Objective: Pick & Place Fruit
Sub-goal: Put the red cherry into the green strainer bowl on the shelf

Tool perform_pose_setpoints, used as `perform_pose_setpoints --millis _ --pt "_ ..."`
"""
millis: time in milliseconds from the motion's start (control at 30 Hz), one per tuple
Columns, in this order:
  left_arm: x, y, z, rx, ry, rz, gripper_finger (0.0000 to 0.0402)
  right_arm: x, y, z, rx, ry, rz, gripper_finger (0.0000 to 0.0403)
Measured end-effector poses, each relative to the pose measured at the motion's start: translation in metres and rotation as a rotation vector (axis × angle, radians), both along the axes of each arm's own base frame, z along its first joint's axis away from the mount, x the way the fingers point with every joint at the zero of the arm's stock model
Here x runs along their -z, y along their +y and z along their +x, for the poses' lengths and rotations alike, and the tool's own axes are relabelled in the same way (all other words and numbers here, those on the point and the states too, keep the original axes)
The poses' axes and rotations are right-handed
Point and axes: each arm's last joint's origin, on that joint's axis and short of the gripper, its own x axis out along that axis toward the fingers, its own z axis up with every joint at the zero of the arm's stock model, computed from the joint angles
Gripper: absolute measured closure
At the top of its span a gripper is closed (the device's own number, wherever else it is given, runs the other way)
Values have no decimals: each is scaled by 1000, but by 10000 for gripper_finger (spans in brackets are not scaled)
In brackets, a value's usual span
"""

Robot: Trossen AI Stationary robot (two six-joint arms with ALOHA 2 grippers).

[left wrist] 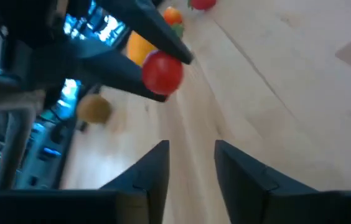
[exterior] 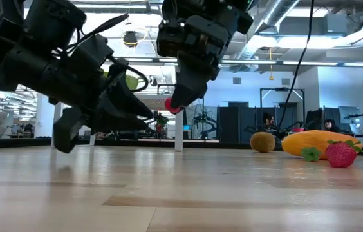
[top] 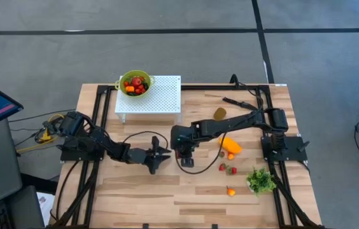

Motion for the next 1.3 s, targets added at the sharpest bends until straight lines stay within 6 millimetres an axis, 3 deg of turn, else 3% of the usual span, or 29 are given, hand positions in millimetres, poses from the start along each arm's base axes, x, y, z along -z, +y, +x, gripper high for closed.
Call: perform_pose_setpoints --millis 267,467,1300 --pt "-16 -18 14 67 -23 247 200 -1 3 1 -14 -11 18 305" --pt "-26 -20 24 29 -48 306 174 -1 2 1 -13 -13 18 305" --pt "-26 -22 25 96 -48 279 244 -6 5 8 -71 -102 101 305"
